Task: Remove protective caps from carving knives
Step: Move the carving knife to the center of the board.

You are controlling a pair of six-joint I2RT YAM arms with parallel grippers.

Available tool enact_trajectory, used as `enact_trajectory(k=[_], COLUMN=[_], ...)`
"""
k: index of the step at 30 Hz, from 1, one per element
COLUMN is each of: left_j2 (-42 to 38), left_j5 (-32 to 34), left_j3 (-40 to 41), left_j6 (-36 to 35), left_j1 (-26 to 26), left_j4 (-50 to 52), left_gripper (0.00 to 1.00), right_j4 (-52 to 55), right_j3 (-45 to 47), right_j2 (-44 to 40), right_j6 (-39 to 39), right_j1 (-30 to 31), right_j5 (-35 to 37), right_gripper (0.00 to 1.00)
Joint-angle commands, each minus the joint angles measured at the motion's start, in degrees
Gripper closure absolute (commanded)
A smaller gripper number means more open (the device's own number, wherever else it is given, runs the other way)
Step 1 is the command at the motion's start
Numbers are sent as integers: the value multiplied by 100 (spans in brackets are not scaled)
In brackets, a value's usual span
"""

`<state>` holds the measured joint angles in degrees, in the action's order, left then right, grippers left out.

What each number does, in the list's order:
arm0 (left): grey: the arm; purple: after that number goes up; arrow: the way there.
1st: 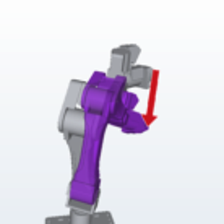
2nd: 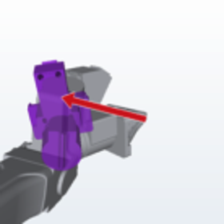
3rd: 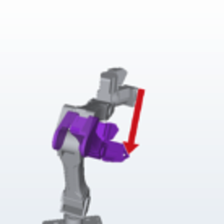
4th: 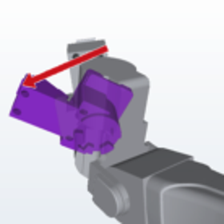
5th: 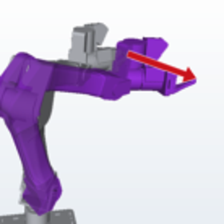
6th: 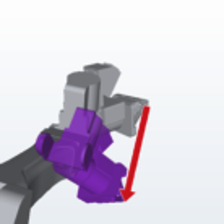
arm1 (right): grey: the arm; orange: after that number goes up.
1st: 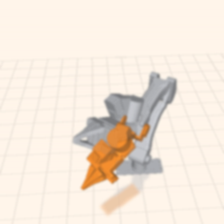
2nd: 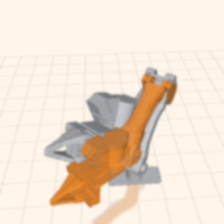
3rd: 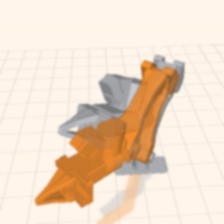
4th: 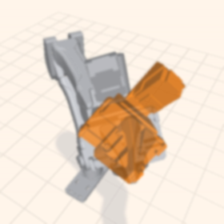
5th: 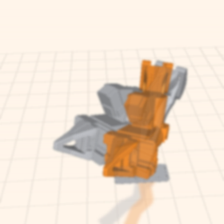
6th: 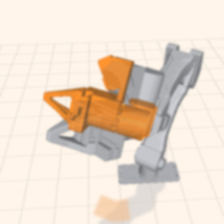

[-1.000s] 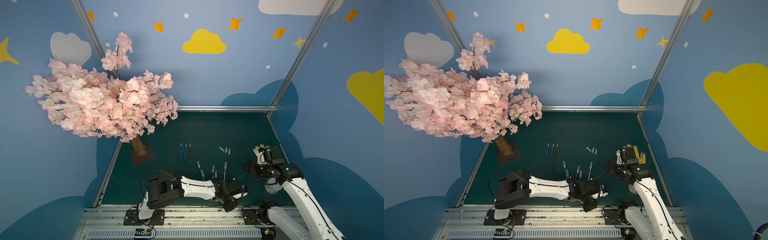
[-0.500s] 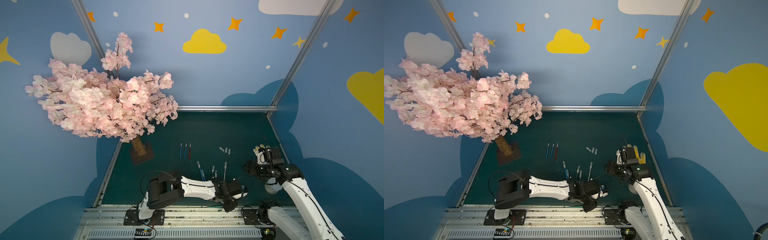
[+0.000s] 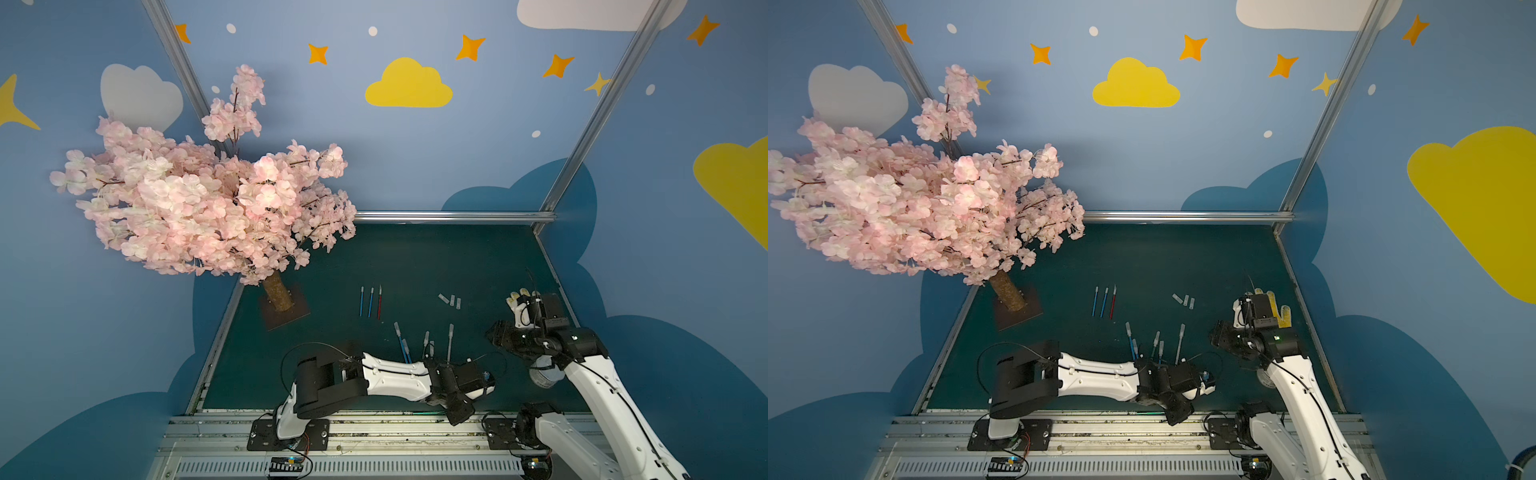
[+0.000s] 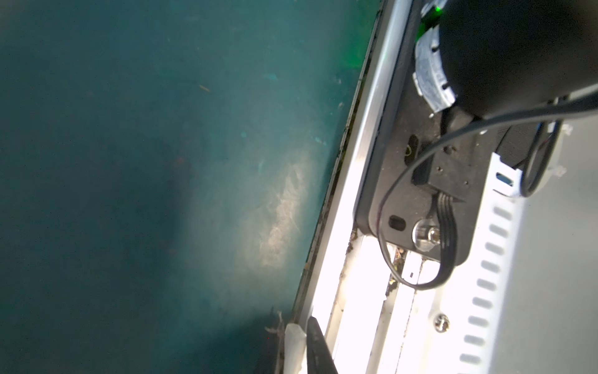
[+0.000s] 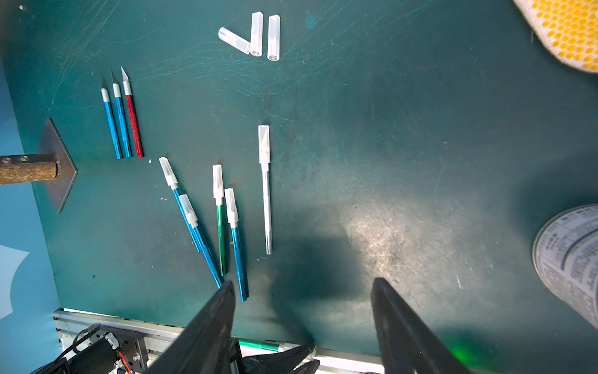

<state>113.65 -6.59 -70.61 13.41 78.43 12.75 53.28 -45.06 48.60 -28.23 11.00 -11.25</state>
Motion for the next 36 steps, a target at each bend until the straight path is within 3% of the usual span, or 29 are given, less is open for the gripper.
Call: enact_trajectory(k=[1,19,36], left_j2=[68,80,20], left_j5=[93,149,160], left_j3=[-19,-25,69], left_j6=[43,124,216], left_j1=[3,-69,-222], left_j4=[166,209,83], left_gripper=[86,91,90], right_j4=[-43,-54,-54], right_j3=[-82,-82,-65], right_j2=[-43,-43,-52], right_j6=[50,54,62], right_j1=[-27,-47,-55], right_j5=[-36,-53,-62], right_gripper=[33,33,33])
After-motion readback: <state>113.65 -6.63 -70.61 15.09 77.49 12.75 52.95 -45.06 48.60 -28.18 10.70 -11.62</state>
